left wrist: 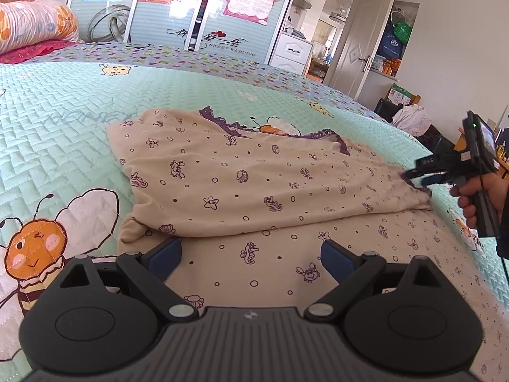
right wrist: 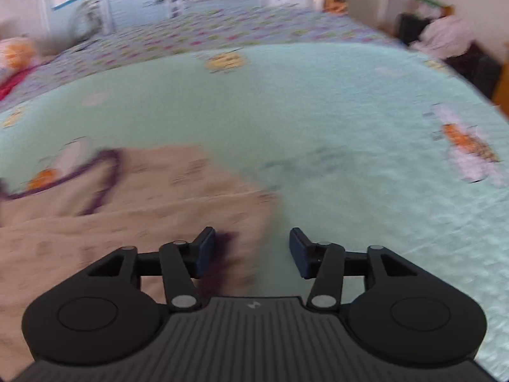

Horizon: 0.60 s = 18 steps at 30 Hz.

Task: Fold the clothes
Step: 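Withdraw both open grippers above the folded garment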

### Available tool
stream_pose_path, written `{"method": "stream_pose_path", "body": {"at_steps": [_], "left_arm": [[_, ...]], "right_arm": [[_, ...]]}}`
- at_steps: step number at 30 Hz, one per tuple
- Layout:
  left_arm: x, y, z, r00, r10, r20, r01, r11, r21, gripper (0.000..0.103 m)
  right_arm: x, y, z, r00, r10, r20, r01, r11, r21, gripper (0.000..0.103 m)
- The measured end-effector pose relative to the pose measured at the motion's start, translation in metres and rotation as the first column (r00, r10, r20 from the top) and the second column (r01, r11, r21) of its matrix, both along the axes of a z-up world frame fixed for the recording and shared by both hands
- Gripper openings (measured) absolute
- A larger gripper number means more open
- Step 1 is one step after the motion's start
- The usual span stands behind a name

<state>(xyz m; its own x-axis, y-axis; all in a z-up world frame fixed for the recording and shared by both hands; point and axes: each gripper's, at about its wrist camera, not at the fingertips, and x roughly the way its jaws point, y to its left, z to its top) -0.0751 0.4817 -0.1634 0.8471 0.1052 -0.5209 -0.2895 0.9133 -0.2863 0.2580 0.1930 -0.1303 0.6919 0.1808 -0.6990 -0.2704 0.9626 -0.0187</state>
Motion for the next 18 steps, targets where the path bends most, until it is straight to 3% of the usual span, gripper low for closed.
{"method": "stream_pose_path", "body": {"at_steps": [1,4,7,10,13,18], "left_arm": [[-0.001,0.002,0.000,1.000,0.000,0.006,0.000,1.000,-0.010,0.097],[-0.004,0.003,0.004,1.000,0.015,0.008,-0.015,1.000,-0.022,0.097],[-0.014,-0.001,0.016,0.998,0.068,-0.016,-0.068,0.997,-0.042,0.096],[-0.049,-0.017,0.038,0.994,0.107,-0.025,-0.109,0.988,-0.112,0.096],[-0.097,-0.047,0.053,0.990,0.133,-0.039,-0.137,0.983,-0.121,0.096],[-0.164,-0.098,0.063,0.983,0.153,-0.106,-0.167,0.977,-0.136,0.096]], "right_arm": [[-0.005,-0.012,0.008,1.000,-0.029,0.011,0.029,0.999,0.034,0.051],[-0.054,-0.050,0.034,0.999,0.040,-0.025,-0.033,0.974,0.223,0.051],[-0.124,-0.076,0.042,0.987,0.147,-0.061,-0.125,0.954,0.273,0.053],[-0.186,-0.103,0.033,0.977,0.193,-0.091,-0.158,0.941,0.298,0.059],[-0.232,-0.130,0.017,0.964,0.207,-0.165,-0.135,0.921,0.366,0.061],[-0.271,-0.171,0.002,0.952,0.178,-0.250,-0.049,0.892,0.449,0.061]]}}
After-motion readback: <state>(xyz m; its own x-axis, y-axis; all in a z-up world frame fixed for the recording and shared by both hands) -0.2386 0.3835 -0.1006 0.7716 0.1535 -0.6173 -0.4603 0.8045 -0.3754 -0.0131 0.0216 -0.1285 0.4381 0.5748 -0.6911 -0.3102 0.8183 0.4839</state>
